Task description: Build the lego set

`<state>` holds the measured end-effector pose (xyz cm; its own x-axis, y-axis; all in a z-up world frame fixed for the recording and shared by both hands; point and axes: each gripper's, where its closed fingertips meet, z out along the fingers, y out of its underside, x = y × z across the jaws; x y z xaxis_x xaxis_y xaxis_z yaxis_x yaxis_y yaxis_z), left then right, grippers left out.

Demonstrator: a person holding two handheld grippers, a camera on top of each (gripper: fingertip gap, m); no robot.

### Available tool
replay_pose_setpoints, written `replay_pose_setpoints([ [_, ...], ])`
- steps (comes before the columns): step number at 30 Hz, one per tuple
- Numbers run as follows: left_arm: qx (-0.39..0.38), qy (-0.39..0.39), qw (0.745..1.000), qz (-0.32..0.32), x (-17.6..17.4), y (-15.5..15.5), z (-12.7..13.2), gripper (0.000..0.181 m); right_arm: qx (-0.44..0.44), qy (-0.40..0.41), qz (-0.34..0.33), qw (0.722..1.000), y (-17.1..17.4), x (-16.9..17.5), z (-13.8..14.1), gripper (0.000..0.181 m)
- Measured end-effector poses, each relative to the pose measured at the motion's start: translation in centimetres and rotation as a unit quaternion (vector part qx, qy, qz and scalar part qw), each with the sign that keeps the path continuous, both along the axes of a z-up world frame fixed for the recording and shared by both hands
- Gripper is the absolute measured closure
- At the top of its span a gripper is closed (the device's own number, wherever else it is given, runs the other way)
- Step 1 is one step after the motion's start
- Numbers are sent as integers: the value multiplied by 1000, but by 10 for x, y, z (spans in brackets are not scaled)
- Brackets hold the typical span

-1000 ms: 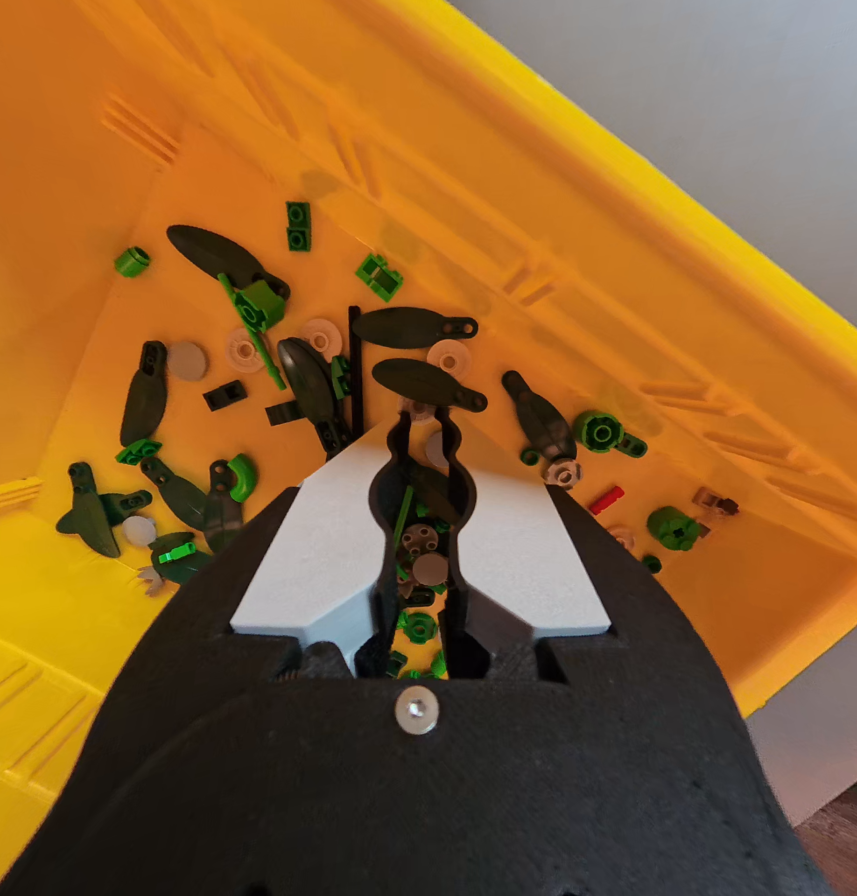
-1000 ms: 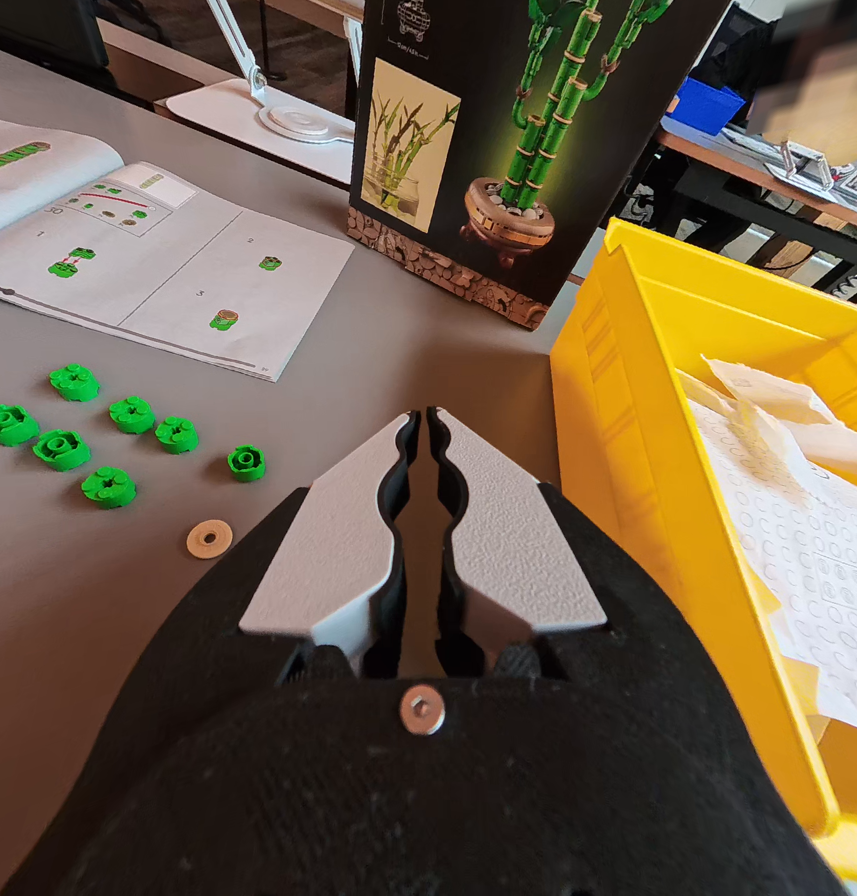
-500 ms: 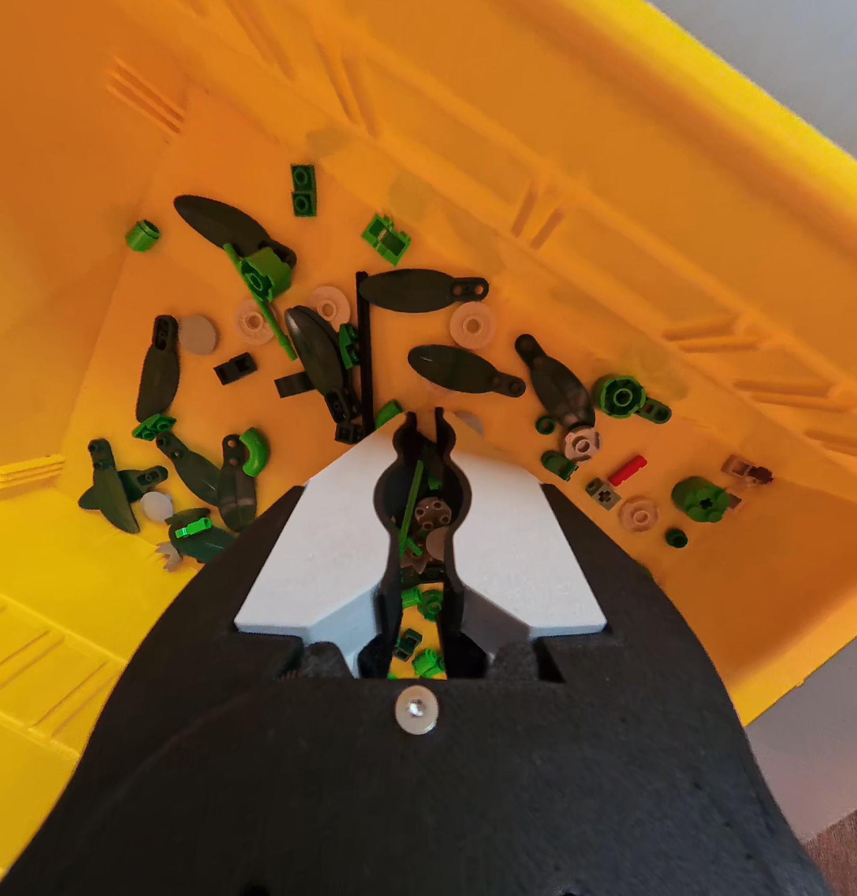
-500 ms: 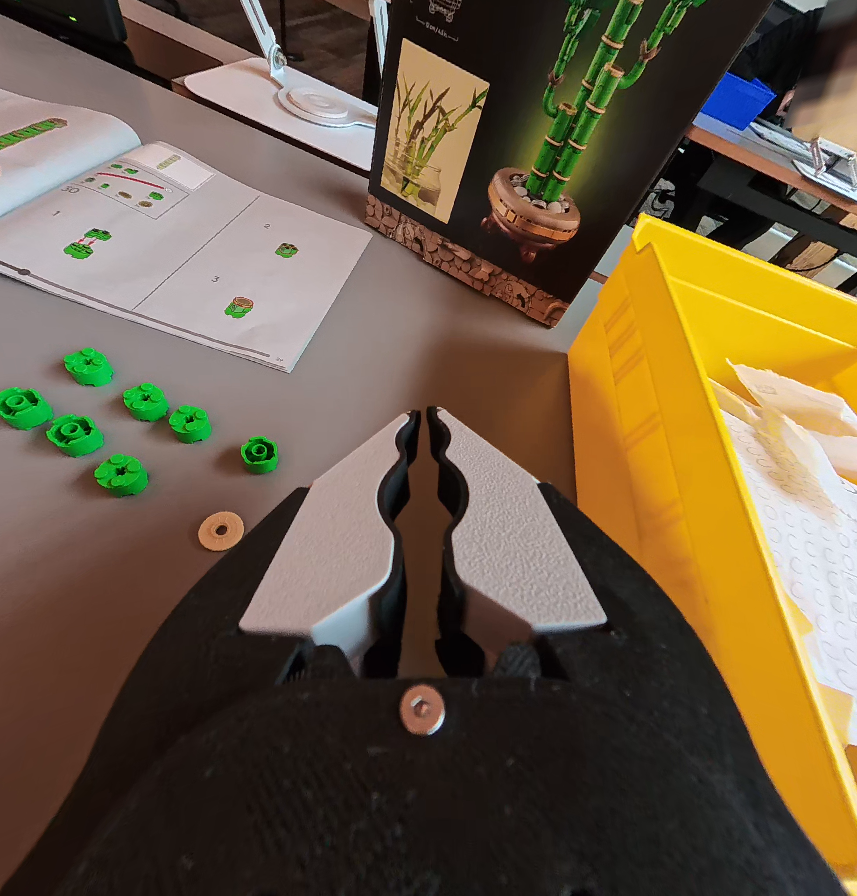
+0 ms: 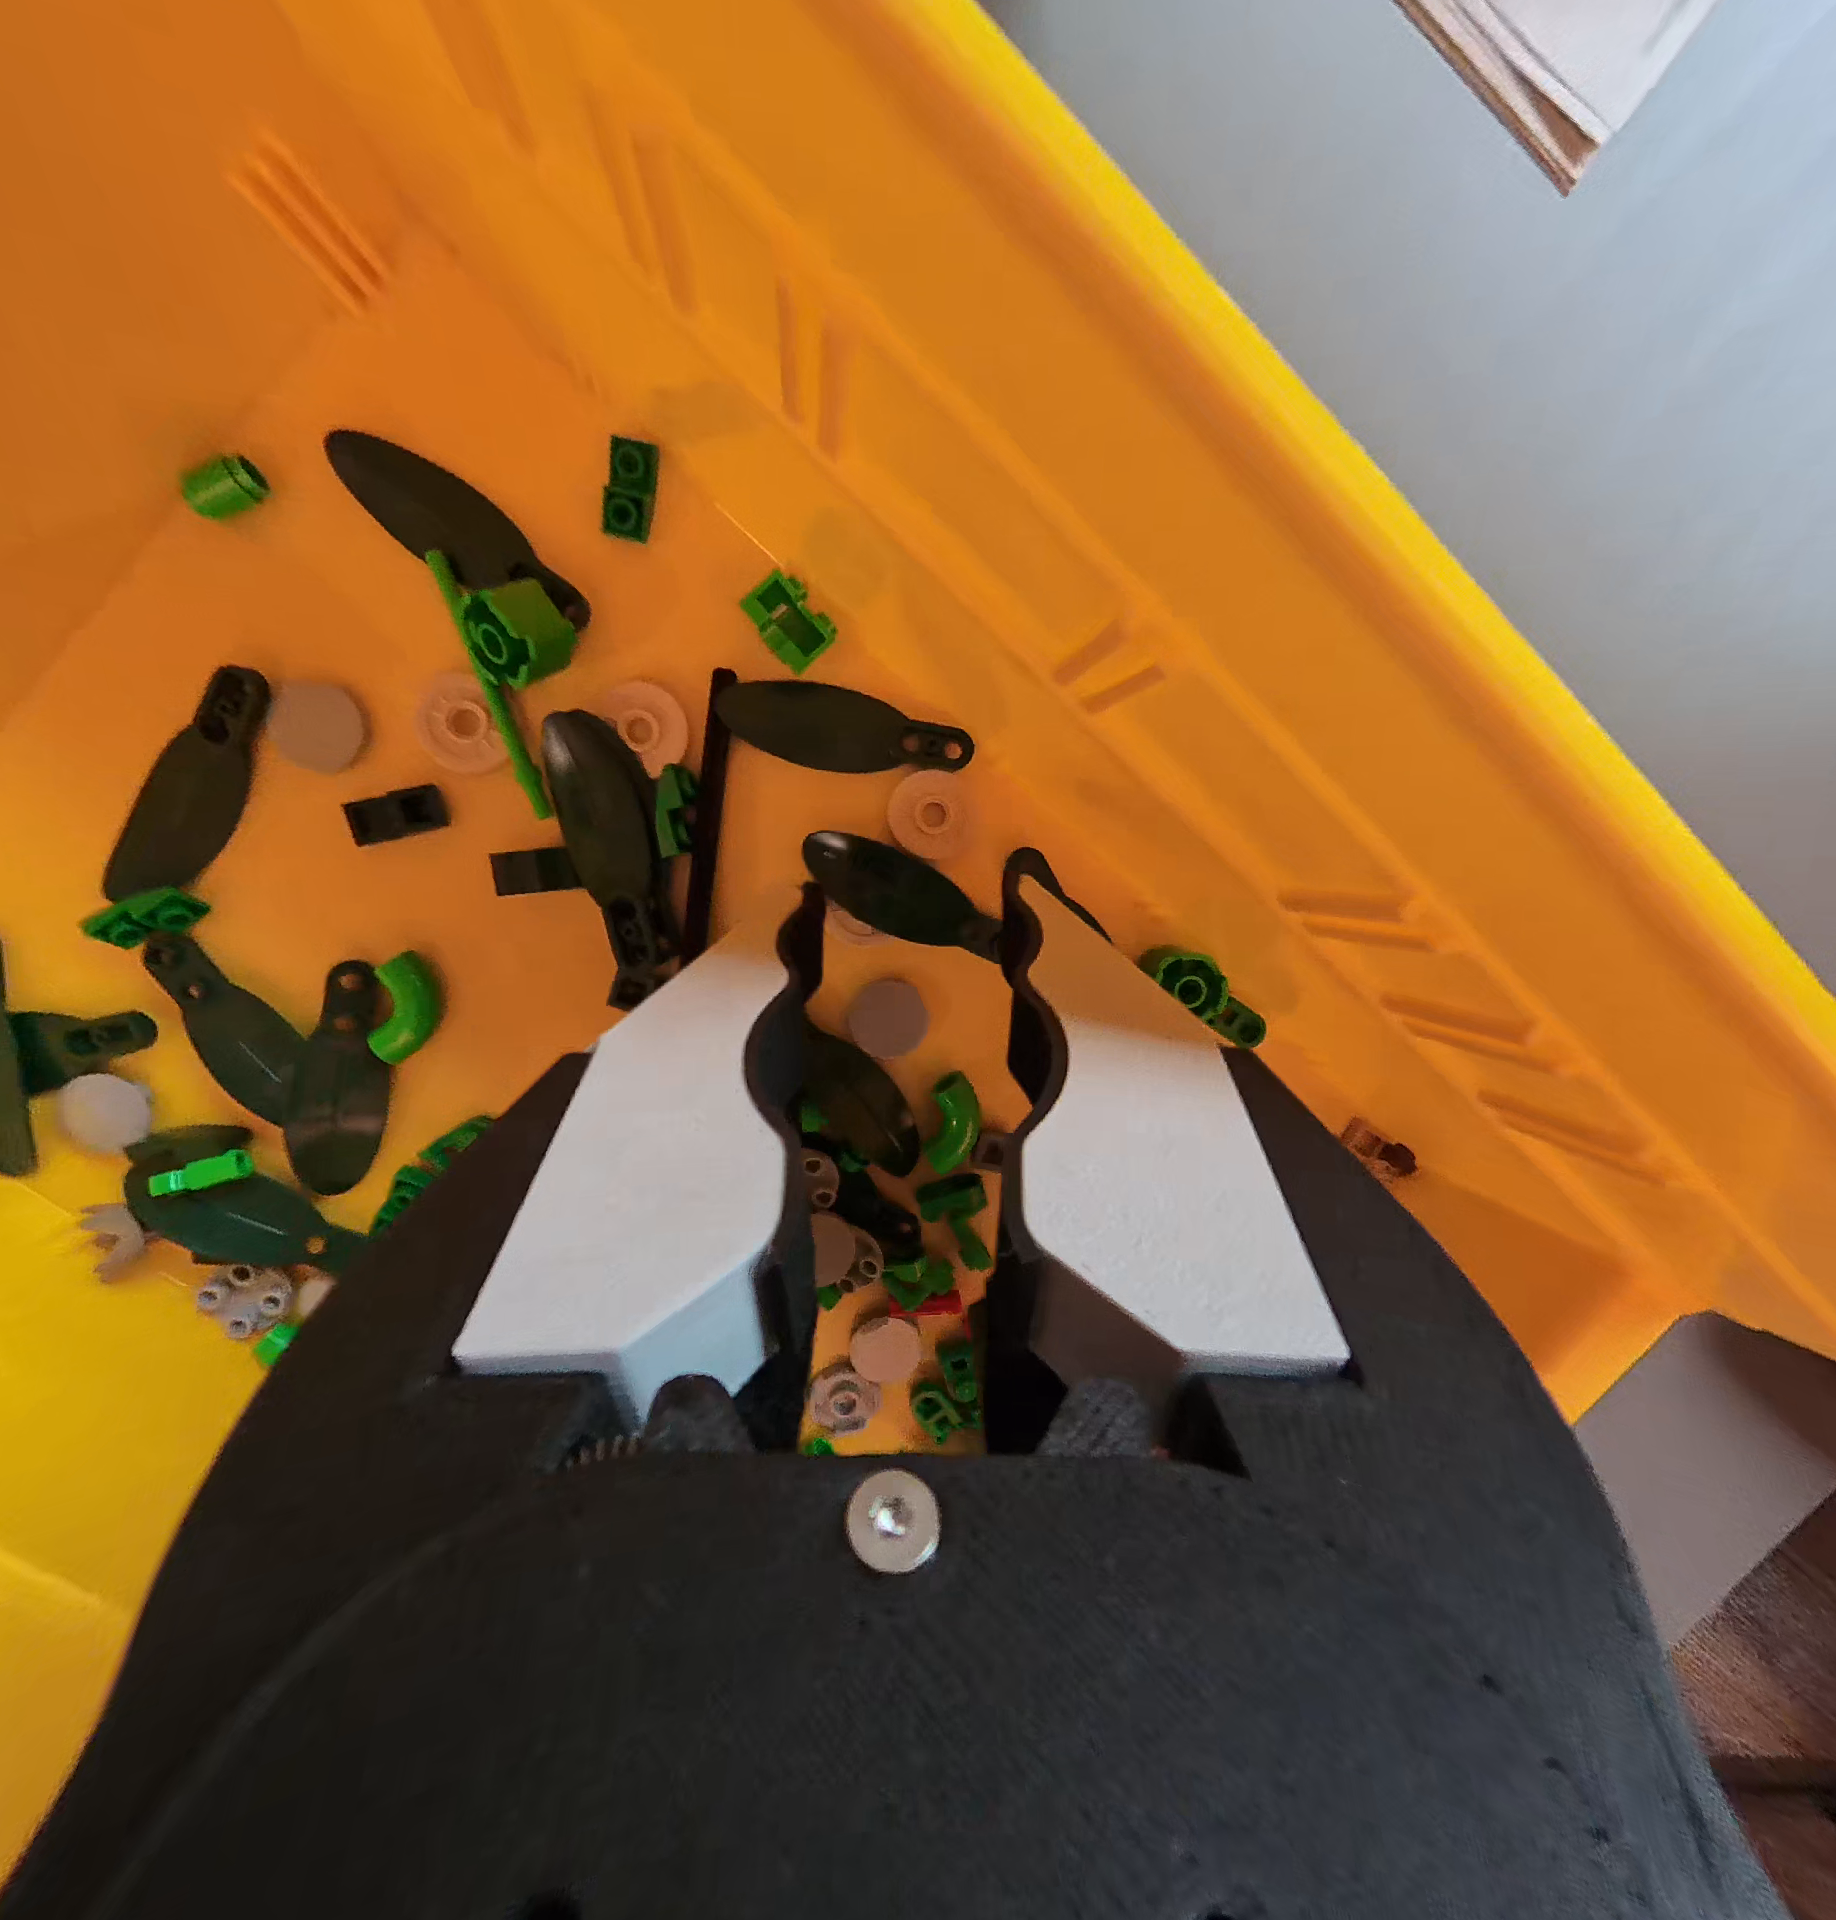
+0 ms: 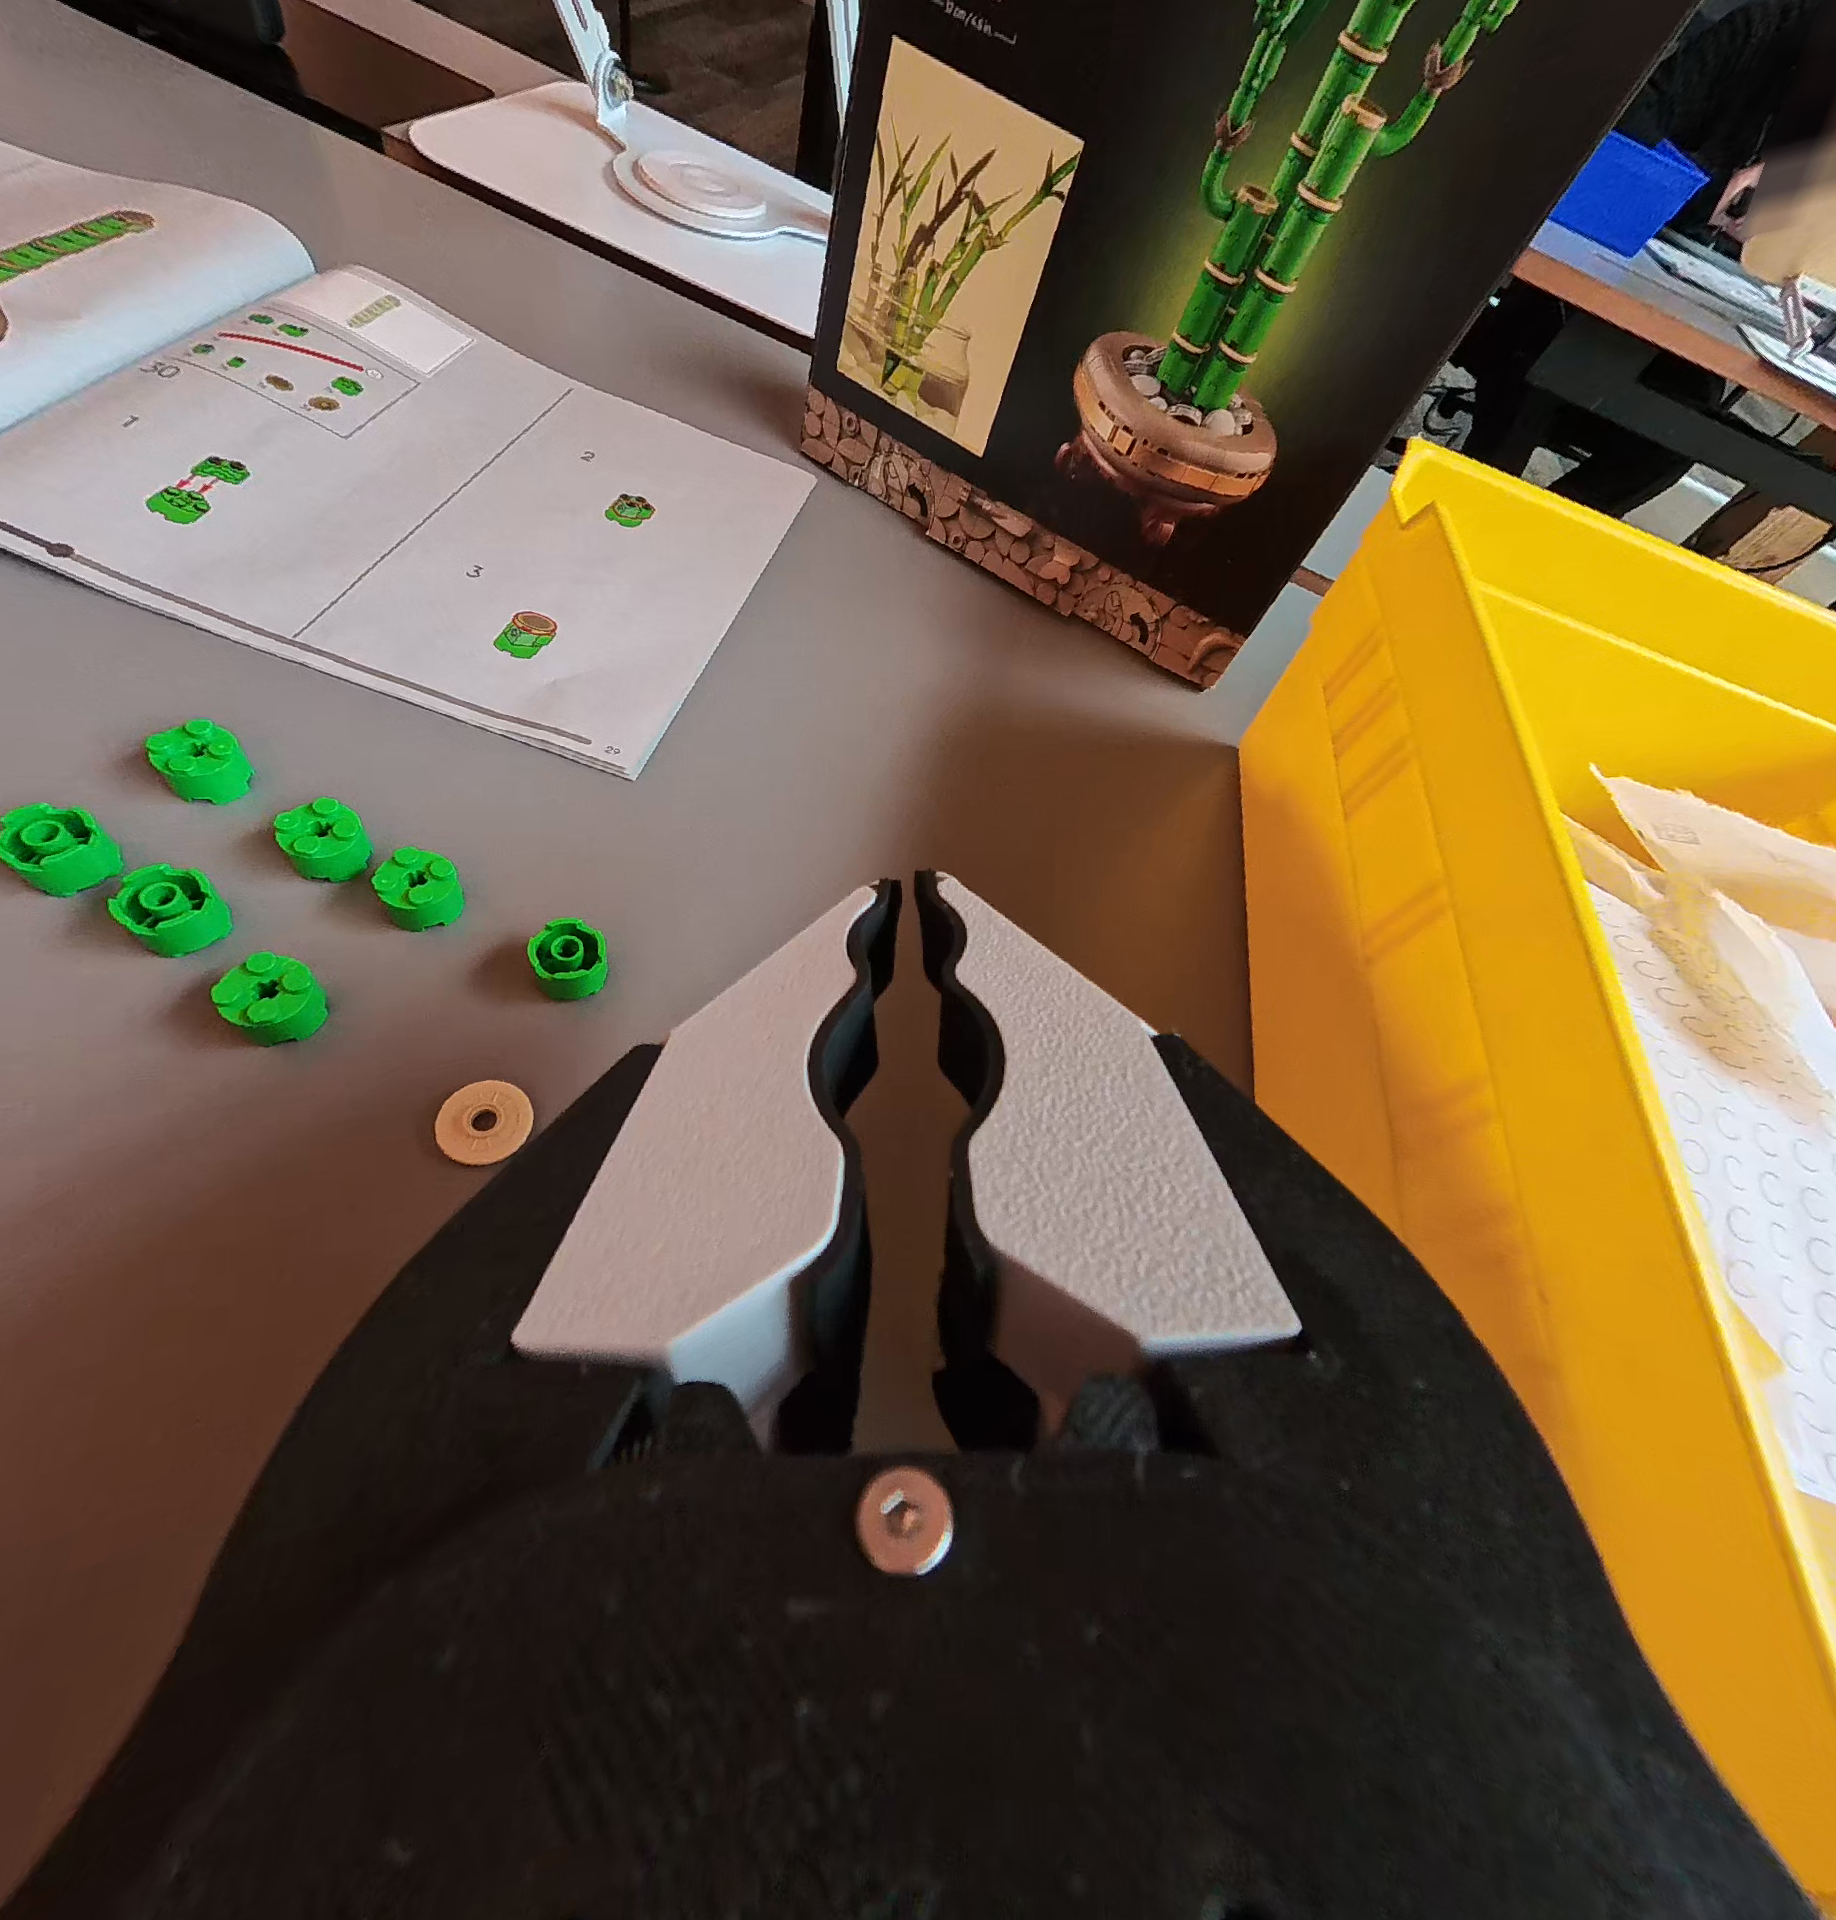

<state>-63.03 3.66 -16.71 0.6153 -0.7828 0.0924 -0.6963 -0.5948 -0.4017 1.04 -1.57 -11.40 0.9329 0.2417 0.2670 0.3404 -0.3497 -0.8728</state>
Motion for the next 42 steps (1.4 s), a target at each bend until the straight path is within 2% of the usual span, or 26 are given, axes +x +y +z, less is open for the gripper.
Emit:
replay_pose_setpoints([
  [4,32,32,999,31,-6,5,-2,157,-3,2,3,1000,1,-1,-1,177],
  [12,37,49,998,31,-5,2,-6,162,-9,-3,8,1000,0,-3,-4,177],
  [20,40,34,998,43,-8,4,1,162,-7,0,12,1000,0,-3,-3,177],
  [25,55,-1,996,63,-14,9,20,163,-7,2,14,1000,0,-4,-3,177],
  [28,79,1,993,83,-30,19,36,163,-8,1,16,1000,0,-5,-3,177],
  [31,102,9,988,116,-53,39,55,163,-10,-1,18,1000,0,-6,-4,177],
  [34,130,52,981,138,-77,68,66,163,-12,-5,19,1000,0,-7,-5,177],
  [37,160,112,976,96,-86,92,64,162,-11,-11,21,1000,-2,-7,-5,177],
  [42,217,207,951,-76,-79,104,44,163,-6,-8,23,1000,-3,-6,-4,177],
])
